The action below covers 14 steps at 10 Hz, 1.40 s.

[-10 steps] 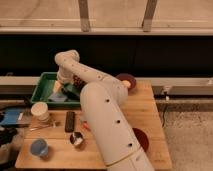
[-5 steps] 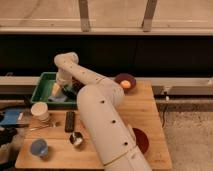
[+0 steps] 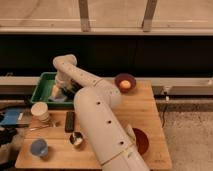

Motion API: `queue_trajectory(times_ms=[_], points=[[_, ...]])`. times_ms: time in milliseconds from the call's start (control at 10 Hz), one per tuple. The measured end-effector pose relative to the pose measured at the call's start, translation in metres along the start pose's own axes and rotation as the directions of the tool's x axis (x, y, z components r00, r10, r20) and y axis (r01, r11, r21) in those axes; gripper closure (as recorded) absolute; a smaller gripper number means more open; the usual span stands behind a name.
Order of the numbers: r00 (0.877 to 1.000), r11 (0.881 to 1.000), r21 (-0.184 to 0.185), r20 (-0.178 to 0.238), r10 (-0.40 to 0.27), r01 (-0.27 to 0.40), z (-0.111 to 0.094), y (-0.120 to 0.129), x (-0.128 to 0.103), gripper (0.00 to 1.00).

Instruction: Place brush in plastic cup

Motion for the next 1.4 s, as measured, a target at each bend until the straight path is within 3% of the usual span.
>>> queue_trajectory(times_ms=[400, 500, 1000, 1400], points=[[1.0, 1.0, -0.004, -0.011, -0.005, 0.005, 0.0, 0.005, 0.0, 0.91], [1.0, 1.0, -0.002, -0.012, -0.005, 0.005, 0.0, 0.004, 0.0, 0.97], [1.0, 1.0, 0.008, -0.014, -0.007, 0.007, 0.004, -0.002, 0.003, 1.0], [1.0, 1.0, 0.016, 0.0, -0.008, 0.008, -0.006, -0.005, 0.0, 1.0]])
